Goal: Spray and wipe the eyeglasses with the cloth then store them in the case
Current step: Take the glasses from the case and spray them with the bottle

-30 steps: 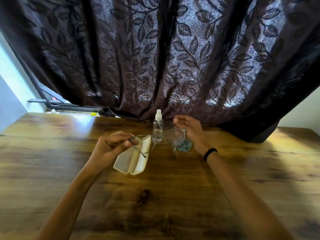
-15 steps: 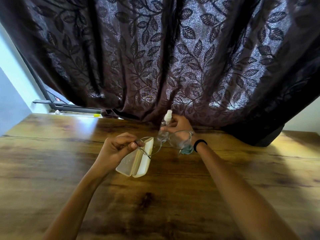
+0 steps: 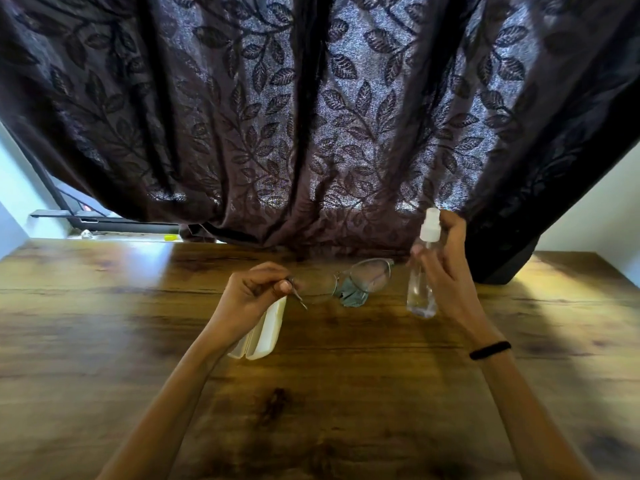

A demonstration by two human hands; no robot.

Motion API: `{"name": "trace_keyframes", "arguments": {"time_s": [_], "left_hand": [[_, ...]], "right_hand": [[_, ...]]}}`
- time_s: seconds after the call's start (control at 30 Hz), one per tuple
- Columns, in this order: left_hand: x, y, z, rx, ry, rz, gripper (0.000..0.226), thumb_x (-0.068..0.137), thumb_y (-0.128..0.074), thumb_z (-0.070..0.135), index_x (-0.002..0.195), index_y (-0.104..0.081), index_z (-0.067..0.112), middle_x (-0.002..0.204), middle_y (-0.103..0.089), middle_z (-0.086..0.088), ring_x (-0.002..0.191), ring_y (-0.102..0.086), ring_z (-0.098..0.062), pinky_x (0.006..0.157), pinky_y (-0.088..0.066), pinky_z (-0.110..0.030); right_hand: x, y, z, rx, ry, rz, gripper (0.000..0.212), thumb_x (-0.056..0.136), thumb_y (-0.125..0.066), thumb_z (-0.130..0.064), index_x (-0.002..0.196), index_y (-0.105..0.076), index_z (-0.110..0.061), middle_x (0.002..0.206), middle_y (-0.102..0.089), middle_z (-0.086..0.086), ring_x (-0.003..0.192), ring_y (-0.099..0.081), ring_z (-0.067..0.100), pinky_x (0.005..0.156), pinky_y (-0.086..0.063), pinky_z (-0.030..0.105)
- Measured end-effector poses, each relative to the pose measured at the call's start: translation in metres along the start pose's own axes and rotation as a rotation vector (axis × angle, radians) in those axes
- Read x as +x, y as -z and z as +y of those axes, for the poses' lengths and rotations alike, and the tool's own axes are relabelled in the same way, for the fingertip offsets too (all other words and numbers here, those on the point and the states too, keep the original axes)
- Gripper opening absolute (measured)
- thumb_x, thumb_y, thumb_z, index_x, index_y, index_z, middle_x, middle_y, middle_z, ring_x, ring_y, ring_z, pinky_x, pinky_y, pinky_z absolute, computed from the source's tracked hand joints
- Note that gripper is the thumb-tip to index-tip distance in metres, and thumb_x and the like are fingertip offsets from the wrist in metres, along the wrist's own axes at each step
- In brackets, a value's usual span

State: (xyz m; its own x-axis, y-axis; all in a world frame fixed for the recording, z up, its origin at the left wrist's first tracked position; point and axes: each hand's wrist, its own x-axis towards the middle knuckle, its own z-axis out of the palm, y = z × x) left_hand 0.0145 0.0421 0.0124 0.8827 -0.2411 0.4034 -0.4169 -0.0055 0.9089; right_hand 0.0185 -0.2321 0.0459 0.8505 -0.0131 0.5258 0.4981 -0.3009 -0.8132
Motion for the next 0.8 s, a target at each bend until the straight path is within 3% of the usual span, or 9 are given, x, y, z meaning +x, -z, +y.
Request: {"name": "trace_keyframes", "arguments": {"time_s": [0.13,0.23,0.3,0.4,0.47,0.53,0.6,0.8], "left_hand": [[0.005,-0.014,-0.002,0.0,0.013,0.019,0.018,0.075,-0.059,0.01,0.09,-0.069,0.009,0.08,-0.068,0.007,0.08,-0.063,-0.003,0.071,-0.049,-0.013],[0.009,-0.021,-0.002,0.021,0.011,0.031,0.018,0.078,-0.058,0.0,0.094,-0.067,0.003,0.082,-0.063,-0.002,0.079,-0.062,-0.001,0.072,-0.05,-0.014],[0.011,-0.024,-0.001,0.066,-0.001,0.035,0.02,0.079,-0.056,-0.01,0.095,-0.065,-0.003,0.082,-0.06,-0.004,0.077,-0.061,0.002,0.07,-0.05,-0.012],[0.013,-0.028,0.001,0.103,-0.018,0.039,0.023,0.079,-0.055,-0.014,0.097,-0.063,-0.002,0.081,-0.06,-0.003,0.075,-0.06,0.004,0.067,-0.05,-0.011],[0.013,-0.029,0.003,0.103,-0.016,0.042,0.027,0.078,-0.056,-0.012,0.099,-0.062,0.004,0.082,-0.06,-0.003,0.075,-0.06,0.004,0.067,-0.05,-0.012],[0.013,-0.03,0.004,0.107,-0.012,0.042,0.028,0.078,-0.056,-0.012,0.099,-0.062,0.006,0.083,-0.06,-0.003,0.075,-0.06,0.004,0.067,-0.05,-0.012],[0.013,-0.031,0.004,0.113,-0.006,0.043,0.029,0.078,-0.056,-0.013,0.1,-0.061,0.004,0.082,-0.059,-0.004,0.075,-0.06,0.005,0.067,-0.05,-0.011],[0.012,-0.033,0.007,0.131,0.012,0.036,0.026,0.079,-0.056,-0.01,0.102,-0.061,0.001,0.083,-0.059,-0.003,0.076,-0.059,0.003,0.069,-0.051,-0.013]], "right_hand": [[-0.029,-0.013,-0.027,0.055,0.047,-0.026,0.055,0.087,-0.044,-0.014,0.129,-0.028,-0.045,0.077,-0.057,-0.004,0.056,-0.046,0.036,0.05,-0.045,0.047],[-0.048,-0.029,-0.038,0.043,0.078,-0.066,0.062,0.087,-0.042,-0.012,0.136,-0.025,-0.046,0.093,-0.061,-0.004,0.053,-0.046,0.037,0.045,-0.046,0.049],[-0.058,-0.04,-0.04,0.01,0.082,-0.095,0.058,0.087,-0.041,-0.018,0.135,-0.026,-0.049,0.086,-0.061,-0.002,0.051,-0.045,0.039,0.041,-0.044,0.051],[-0.071,-0.054,-0.041,-0.05,0.075,-0.115,0.051,0.086,-0.049,-0.03,0.13,-0.032,-0.049,0.07,-0.056,0.007,0.048,-0.047,0.023,0.043,-0.044,0.041],[-0.075,-0.061,-0.04,-0.114,0.073,-0.128,0.054,0.082,-0.065,-0.034,0.127,-0.036,-0.044,0.067,-0.054,-0.006,0.049,-0.047,0.01,0.045,-0.041,0.021],[-0.077,-0.067,-0.038,-0.156,0.047,-0.159,0.059,0.078,-0.071,-0.032,0.127,-0.039,-0.038,0.069,-0.049,-0.02,0.051,-0.048,0.005,0.05,-0.037,0.01],[-0.078,-0.07,-0.036,-0.18,0.023,-0.157,0.056,0.08,-0.069,-0.025,0.127,-0.039,-0.035,0.071,-0.045,-0.024,0.056,-0.049,0.002,0.053,-0.036,0.008],[-0.077,-0.072,-0.035,-0.179,-0.015,-0.106,0.048,0.084,-0.063,-0.014,0.125,-0.044,-0.03,0.066,-0.044,-0.015,0.053,-0.043,0.007,0.049,-0.036,0.015]]}}
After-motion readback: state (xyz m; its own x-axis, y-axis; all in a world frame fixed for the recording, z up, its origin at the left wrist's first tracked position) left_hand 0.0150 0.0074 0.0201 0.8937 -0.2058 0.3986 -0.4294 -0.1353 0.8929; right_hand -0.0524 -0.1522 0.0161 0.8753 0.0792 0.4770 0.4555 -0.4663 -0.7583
